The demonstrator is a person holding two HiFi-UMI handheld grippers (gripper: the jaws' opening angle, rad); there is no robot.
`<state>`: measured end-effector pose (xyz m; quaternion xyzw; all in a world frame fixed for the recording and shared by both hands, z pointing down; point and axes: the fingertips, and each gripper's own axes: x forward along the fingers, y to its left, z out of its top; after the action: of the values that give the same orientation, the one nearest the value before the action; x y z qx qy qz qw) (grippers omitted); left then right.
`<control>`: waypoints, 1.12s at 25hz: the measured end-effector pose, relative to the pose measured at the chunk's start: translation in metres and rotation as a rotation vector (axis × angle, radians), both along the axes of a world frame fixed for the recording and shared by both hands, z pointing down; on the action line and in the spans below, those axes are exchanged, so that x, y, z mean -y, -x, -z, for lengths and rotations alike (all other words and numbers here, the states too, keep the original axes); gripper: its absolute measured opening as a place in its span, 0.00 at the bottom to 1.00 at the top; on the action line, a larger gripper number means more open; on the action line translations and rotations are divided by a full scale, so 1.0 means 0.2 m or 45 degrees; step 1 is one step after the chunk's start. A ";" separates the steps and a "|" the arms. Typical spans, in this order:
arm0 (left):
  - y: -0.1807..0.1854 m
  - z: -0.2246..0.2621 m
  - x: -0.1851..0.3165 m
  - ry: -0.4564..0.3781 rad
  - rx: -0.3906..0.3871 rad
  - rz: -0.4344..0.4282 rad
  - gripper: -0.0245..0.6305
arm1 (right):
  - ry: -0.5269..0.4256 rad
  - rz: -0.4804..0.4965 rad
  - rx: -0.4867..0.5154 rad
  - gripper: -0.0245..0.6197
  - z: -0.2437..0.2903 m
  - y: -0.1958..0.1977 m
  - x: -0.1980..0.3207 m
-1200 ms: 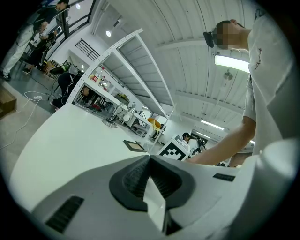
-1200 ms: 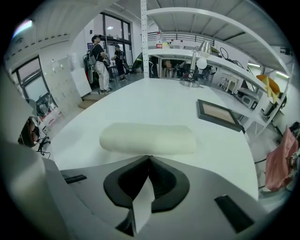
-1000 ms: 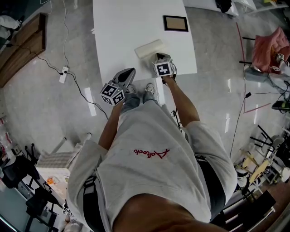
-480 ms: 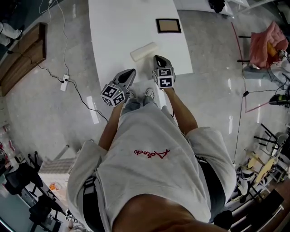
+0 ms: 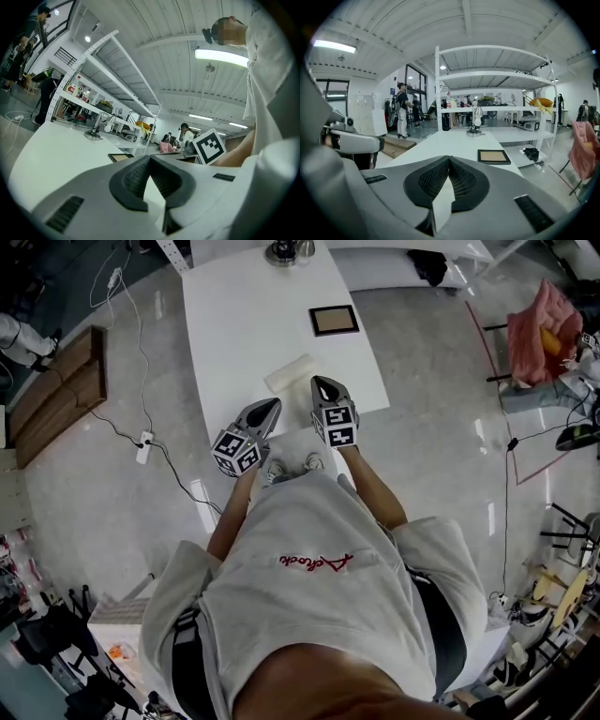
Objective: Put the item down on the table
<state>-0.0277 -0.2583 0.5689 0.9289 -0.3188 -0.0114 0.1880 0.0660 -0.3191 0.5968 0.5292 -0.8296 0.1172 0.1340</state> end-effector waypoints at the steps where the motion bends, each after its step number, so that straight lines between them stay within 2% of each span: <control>1: -0.01 0.01 0.00 -0.010 0.001 0.000 0.06 | -0.004 0.002 0.004 0.04 0.01 -0.01 -0.01; 8: -0.07 0.02 -0.04 -0.036 0.032 0.038 0.06 | -0.050 0.026 0.077 0.04 0.09 -0.07 -0.15; 11: -0.10 -0.01 -0.11 -0.014 0.035 0.072 0.06 | -0.041 0.081 0.128 0.04 0.07 -0.08 -0.26; 15: -0.10 -0.06 -0.21 0.026 0.031 0.091 0.06 | -0.023 0.131 0.133 0.04 0.02 -0.05 -0.36; 23: -0.08 -0.02 -0.31 -0.031 0.028 0.072 0.06 | -0.018 0.113 0.155 0.04 0.02 -0.01 -0.50; 28: 0.03 0.00 -0.47 -0.048 0.003 0.088 0.06 | -0.009 0.098 0.152 0.04 0.04 0.06 -0.65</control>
<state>-0.0340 -0.1646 0.5688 0.9207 -0.3507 -0.0227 0.1696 0.0538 -0.1898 0.5896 0.4896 -0.8562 0.1402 0.0868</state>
